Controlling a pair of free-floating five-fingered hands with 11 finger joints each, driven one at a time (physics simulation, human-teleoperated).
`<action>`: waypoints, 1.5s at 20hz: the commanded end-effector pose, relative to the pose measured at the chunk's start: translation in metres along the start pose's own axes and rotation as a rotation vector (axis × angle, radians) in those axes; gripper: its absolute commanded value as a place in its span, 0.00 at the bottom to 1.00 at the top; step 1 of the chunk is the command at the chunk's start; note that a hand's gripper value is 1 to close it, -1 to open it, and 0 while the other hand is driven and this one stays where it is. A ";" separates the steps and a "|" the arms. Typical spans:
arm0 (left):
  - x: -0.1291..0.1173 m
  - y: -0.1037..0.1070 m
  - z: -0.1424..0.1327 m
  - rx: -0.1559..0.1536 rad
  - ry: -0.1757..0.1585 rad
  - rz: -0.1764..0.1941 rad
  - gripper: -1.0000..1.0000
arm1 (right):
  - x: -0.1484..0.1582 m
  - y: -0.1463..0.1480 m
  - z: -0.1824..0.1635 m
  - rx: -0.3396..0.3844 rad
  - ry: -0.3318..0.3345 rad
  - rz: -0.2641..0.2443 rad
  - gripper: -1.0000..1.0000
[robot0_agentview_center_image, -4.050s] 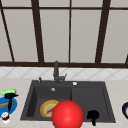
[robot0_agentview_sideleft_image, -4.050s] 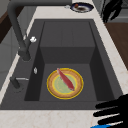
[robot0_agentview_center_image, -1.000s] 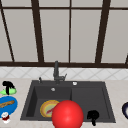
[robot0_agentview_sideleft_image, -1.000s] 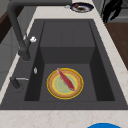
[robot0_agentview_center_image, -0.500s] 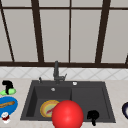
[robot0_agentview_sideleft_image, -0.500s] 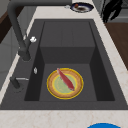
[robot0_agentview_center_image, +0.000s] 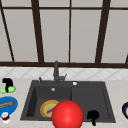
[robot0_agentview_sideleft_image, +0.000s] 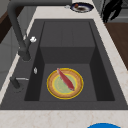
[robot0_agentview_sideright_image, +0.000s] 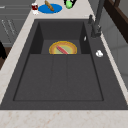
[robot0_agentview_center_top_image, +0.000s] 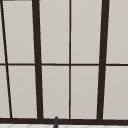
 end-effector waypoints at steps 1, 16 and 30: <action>0.007 0.010 -0.016 -0.010 0.013 0.013 1.00 | 0.000 0.000 0.000 0.000 0.000 0.000 0.50; 0.032 0.021 -0.109 -0.036 0.046 -0.001 1.00 | 0.000 0.000 0.000 0.000 0.000 0.000 0.50; -0.002 -0.015 -0.209 -0.051 0.062 -0.034 1.00 | 0.000 0.000 0.000 0.000 0.000 0.000 0.50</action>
